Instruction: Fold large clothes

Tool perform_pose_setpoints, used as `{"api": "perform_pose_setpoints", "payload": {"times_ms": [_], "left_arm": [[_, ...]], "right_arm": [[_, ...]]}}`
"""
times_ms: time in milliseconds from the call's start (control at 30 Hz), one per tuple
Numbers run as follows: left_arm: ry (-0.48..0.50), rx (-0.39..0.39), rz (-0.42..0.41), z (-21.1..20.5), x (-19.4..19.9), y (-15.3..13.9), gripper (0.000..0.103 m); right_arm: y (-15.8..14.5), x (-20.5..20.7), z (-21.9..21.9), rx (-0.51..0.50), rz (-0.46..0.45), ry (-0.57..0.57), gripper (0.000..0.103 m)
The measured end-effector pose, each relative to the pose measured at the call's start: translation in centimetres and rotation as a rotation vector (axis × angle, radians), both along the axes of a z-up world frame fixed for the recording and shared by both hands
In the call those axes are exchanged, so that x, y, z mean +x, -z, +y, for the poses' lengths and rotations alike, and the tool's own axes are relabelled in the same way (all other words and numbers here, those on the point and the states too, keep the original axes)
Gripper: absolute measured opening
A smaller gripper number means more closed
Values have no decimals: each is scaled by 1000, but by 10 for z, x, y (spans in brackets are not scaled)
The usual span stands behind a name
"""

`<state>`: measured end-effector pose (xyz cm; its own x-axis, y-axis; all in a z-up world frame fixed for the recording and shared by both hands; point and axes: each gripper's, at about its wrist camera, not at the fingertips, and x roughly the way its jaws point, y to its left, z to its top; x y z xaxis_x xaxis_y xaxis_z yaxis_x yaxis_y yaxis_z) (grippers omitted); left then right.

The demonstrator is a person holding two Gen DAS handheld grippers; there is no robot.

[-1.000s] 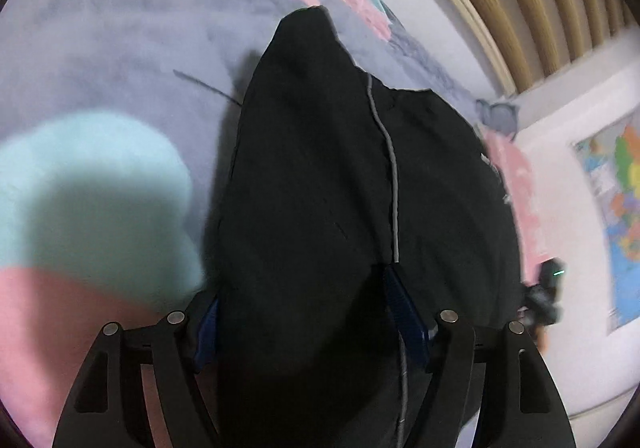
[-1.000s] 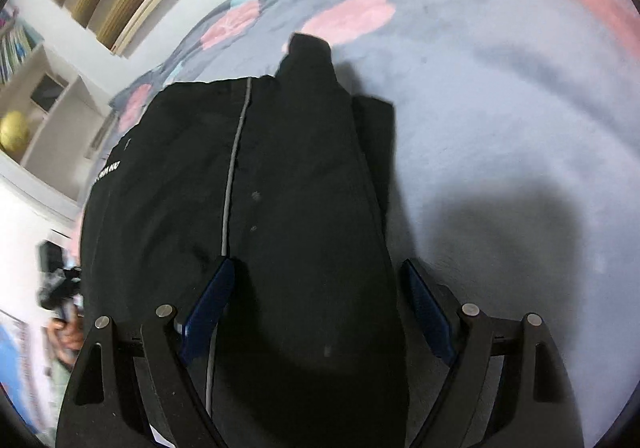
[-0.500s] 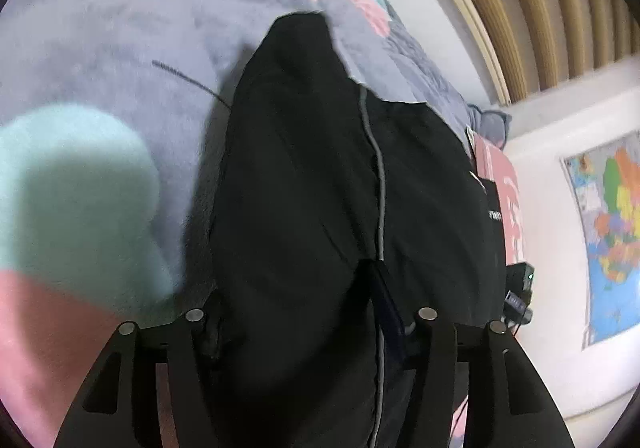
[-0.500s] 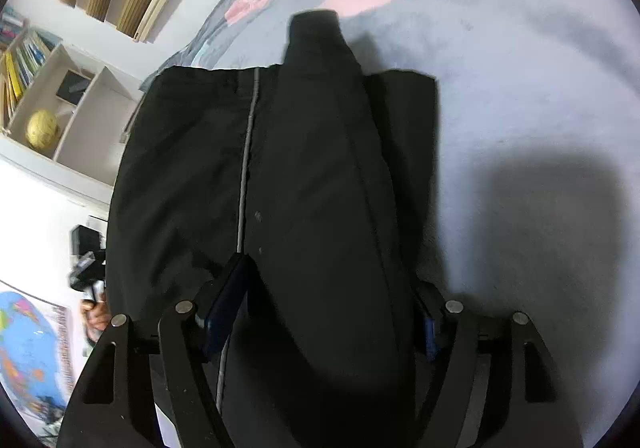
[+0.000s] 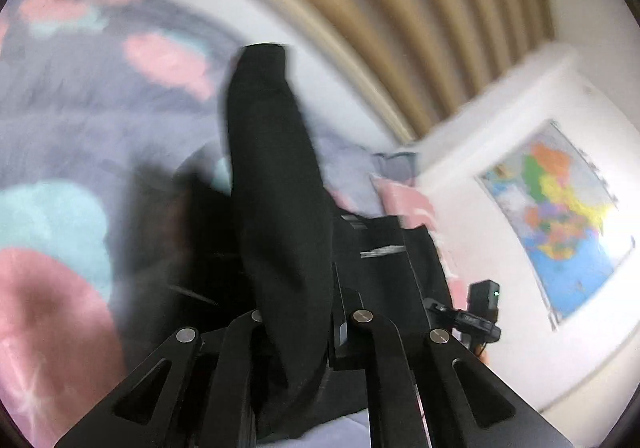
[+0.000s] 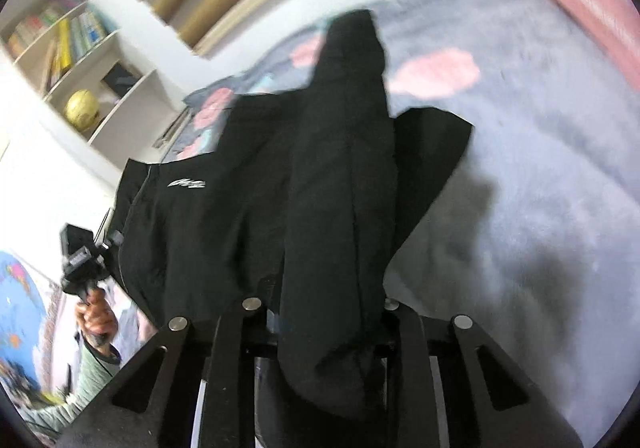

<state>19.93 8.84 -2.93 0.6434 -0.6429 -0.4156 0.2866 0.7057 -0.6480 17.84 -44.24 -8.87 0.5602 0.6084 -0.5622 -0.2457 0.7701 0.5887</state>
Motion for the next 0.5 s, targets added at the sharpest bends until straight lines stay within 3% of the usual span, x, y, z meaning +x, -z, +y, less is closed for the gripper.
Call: {"api": "perform_pose_setpoints", "payload": {"times_ms": [67,133,233,300,333,400,500], "left_arm": [[10,66,-29,-10,-17,-20,9],[-13,143,-29,-13,-25,-29,11],[-99,222,68,-4,3,-9,18],[-145,203,152,10,31,20,22],[-166,193,185,13,38,31,29],[-192,160,330,31,64,68,44],[-102,29,498,42,89,110,55]], "right_arm": [[-21,-22,15,-40,-22,-14,26],[-27,-32,23,-97,18,14,26],[-15,-21,27,-155,65,49,27],[7,-8,21,-143,111,83,31],[20,-3,13,-117,142,103,37],[45,4,-3,-60,212,118,45],[77,11,-21,-3,300,110,59]]}}
